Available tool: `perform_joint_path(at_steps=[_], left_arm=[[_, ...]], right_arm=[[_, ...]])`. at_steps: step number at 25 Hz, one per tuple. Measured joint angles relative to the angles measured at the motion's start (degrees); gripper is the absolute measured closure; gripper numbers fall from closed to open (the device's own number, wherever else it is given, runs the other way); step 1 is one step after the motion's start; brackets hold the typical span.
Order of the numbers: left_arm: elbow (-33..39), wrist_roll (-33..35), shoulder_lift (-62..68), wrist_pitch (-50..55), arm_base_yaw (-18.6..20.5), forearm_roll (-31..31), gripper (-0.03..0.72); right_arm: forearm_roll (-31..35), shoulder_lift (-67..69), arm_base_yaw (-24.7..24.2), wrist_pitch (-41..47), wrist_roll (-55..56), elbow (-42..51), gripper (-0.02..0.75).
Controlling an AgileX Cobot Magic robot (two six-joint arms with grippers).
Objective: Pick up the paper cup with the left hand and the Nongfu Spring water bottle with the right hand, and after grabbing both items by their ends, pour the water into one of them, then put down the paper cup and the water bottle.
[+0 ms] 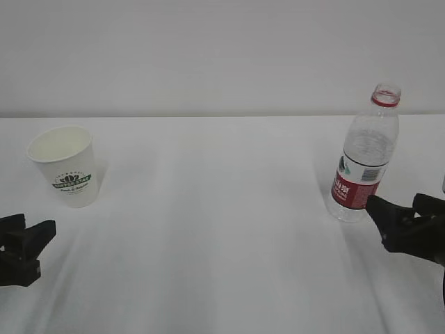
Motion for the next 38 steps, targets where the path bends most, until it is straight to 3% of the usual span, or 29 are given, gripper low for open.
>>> perform_joint_path(at_steps=[38], left_arm=[[0.0, 0.0, 0.38, 0.0, 0.0, 0.07, 0.27]], right_arm=[[-2.75, 11.35, 0.0, -0.22, 0.0, -12.55, 0.094]])
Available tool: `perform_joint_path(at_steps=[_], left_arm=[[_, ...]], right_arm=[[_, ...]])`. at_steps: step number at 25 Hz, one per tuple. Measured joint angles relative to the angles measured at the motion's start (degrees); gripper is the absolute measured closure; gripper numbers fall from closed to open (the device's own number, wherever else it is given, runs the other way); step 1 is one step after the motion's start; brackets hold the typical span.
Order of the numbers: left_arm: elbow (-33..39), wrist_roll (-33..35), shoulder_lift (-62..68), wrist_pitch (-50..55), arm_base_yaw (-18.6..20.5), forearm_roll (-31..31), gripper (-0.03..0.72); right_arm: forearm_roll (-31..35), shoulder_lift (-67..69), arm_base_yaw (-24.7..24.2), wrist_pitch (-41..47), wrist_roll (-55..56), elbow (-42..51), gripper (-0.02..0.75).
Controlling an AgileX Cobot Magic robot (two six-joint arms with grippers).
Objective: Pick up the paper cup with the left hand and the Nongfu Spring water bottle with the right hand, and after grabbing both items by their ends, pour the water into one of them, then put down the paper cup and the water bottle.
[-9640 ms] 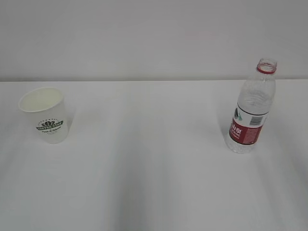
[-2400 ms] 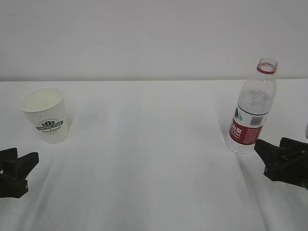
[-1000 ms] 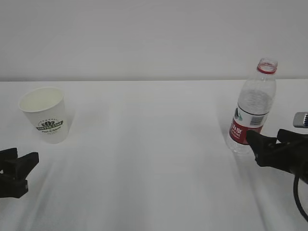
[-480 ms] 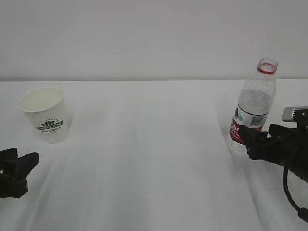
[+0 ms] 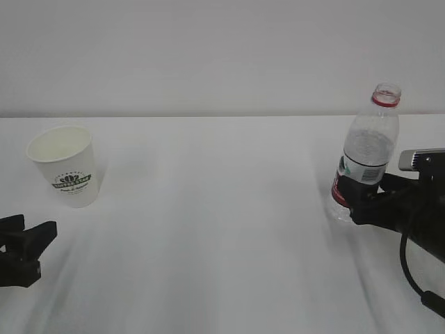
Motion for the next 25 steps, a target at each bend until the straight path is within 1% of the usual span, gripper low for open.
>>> perform_joint_path(at_steps=[19, 25], left_arm=[[0.0, 0.0, 0.51, -0.09, 0.0, 0.0, 0.268], [0.0, 0.0, 0.51, -0.09, 0.0, 0.0, 0.268]], right_arm=[[-0.8, 3.88, 0.0, -0.15, -0.14, -6.32, 0.094], [-0.8, 3.98, 0.0, 0.22, -0.13, -6.8, 0.094]])
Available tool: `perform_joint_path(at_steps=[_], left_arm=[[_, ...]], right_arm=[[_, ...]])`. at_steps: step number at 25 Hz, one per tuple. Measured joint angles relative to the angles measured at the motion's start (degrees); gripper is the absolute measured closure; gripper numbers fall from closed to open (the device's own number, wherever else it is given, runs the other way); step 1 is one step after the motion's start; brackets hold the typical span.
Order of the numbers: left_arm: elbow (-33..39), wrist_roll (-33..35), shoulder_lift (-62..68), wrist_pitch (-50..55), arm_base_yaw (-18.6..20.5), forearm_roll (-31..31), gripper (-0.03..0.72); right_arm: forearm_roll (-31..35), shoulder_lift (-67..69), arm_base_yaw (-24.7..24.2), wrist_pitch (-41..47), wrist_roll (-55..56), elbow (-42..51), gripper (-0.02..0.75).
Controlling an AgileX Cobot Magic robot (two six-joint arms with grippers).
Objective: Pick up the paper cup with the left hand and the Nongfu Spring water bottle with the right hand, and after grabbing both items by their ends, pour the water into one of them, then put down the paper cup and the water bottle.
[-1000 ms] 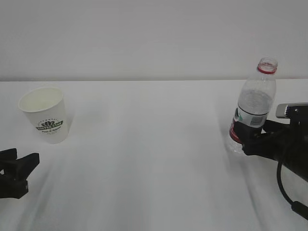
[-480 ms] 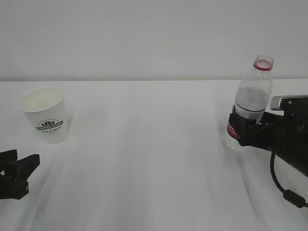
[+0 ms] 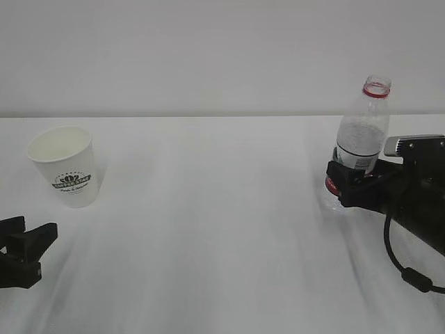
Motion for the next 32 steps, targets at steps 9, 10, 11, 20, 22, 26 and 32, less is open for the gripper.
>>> perform_joint_path(at_steps=[9, 10, 11, 20, 22, 26, 32], left_arm=[[0.0, 0.0, 0.0, 0.0, 0.0, 0.0, 0.268], [0.0, 0.0, 0.0, 0.0, 0.0, 0.0, 0.268], [0.0, 0.0, 0.0, 0.0, 0.0, 0.0, 0.268], [0.0, 0.0, 0.0, 0.0, 0.0, 0.0, 0.268], [0.0, 0.0, 0.0, 0.0, 0.0, 0.0, 0.268], [0.0, 0.0, 0.0, 0.0, 0.0, 0.0, 0.268], [0.0, 0.0, 0.0, 0.0, 0.0, 0.0, 0.273]], right_arm=[[0.0, 2.38, 0.0, -0.22, 0.0, -0.38, 0.072], [-0.12, 2.48, 0.0, -0.22, 0.0, -0.64, 0.072], [-0.12, 2.48, 0.0, -0.22, 0.0, -0.77, 0.072], [-0.45, 2.79, 0.0, -0.22, 0.0, -2.69, 0.071], [-0.45, 3.17, 0.0, -0.22, 0.0, -3.4, 0.07], [-0.91, 4.09, 0.0, -0.22, 0.11, -4.17, 0.071], [-1.09, 4.13, 0.0, -0.22, 0.18, -4.57, 0.073]])
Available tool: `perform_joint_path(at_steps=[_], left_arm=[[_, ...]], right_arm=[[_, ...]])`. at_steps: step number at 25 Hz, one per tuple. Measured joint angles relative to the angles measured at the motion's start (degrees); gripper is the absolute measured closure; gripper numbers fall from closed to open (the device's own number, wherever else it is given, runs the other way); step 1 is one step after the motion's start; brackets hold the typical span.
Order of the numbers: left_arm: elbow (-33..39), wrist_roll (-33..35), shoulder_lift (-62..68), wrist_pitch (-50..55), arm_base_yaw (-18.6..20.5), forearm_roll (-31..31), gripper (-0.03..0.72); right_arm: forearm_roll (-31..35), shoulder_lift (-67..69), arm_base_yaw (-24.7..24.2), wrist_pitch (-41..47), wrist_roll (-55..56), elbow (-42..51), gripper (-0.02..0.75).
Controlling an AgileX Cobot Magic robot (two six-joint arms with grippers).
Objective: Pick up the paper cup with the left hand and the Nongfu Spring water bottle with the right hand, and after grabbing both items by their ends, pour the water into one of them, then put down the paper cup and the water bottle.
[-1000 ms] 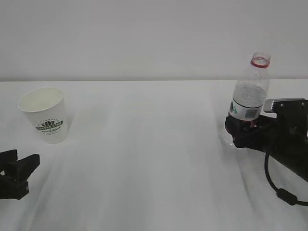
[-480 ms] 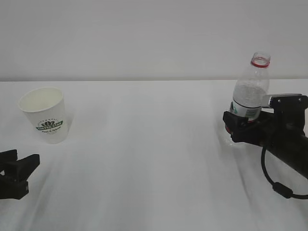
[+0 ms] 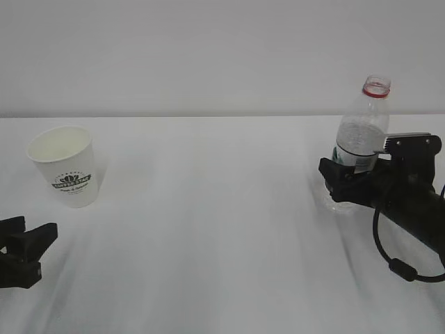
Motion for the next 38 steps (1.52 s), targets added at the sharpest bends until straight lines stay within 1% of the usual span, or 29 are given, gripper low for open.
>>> perform_joint_path(at_steps=[4, 7, 11, 16, 26, 32, 38], left_arm=[[0.0, 0.0, 0.0, 0.0, 0.0, 0.0, 0.274], [0.0, 0.0, 0.0, 0.0, 0.0, 0.0, 0.275], [0.0, 0.0, 0.0, 0.0, 0.0, 0.0, 0.275], [0.0, 0.0, 0.0, 0.0, 0.0, 0.0, 0.275], [0.0, 0.0, 0.0, 0.0, 0.0, 0.27, 0.275], [0.0, 0.0, 0.0, 0.0, 0.0, 2.7, 0.275], [0.0, 0.0, 0.0, 0.0, 0.0, 3.46, 0.276]], right_arm=[[0.0, 0.0, 0.0, 0.0, 0.05, 0.0, 0.08], [0.0, 0.0, 0.0, 0.0, 0.05, 0.0, 0.115], [-0.09, 0.0, 0.0, 0.0, 0.05, 0.0, 0.182], [-0.09, 0.0, 0.0, 0.0, 0.05, 0.0, 0.214], [-0.09, 0.0, 0.0, 0.0, 0.05, 0.0, 0.232], [-0.09, 0.0, 0.0, 0.0, -0.07, 0.0, 0.234], [-1.13, 0.0, 0.0, 0.11, -1.91, 0.0, 0.234]])
